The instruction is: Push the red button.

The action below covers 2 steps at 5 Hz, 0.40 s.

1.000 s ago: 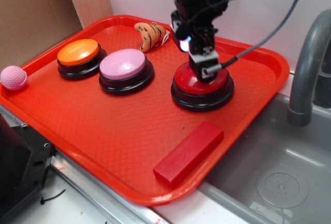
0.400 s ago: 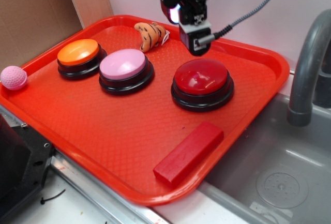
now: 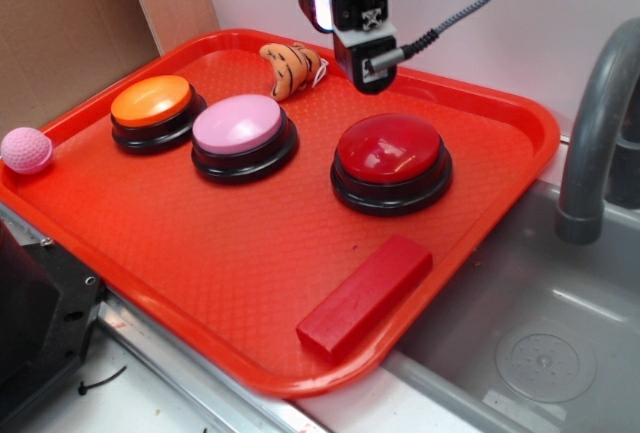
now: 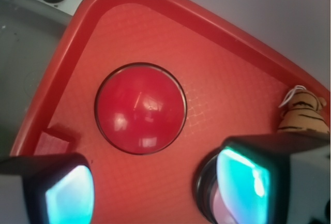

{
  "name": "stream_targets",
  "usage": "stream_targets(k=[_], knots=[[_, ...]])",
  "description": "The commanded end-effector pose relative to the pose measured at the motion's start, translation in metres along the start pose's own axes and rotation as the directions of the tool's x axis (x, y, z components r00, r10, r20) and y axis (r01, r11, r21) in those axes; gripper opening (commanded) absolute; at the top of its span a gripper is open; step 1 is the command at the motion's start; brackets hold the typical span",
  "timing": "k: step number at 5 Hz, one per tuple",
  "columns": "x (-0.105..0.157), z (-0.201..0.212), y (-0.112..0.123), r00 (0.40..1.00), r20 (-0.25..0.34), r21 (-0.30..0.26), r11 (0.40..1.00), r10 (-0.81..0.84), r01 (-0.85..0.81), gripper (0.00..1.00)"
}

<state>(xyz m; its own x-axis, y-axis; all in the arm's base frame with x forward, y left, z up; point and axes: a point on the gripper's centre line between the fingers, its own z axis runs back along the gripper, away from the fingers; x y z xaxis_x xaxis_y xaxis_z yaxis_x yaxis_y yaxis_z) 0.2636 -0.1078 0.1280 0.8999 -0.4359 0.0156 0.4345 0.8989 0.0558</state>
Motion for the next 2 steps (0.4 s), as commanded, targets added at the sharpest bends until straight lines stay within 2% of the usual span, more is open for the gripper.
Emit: stream_targets(k=[1, 2], knots=[[0.0025, 0.042, -0.0025, 0.989, 0.147, 0.001, 1.0, 0.022, -0.022, 1.0], [-0.0013, 0.05, -0.0038, 0.988, 0.156, -0.003, 1.0, 0.0, 0.0, 1.0]])
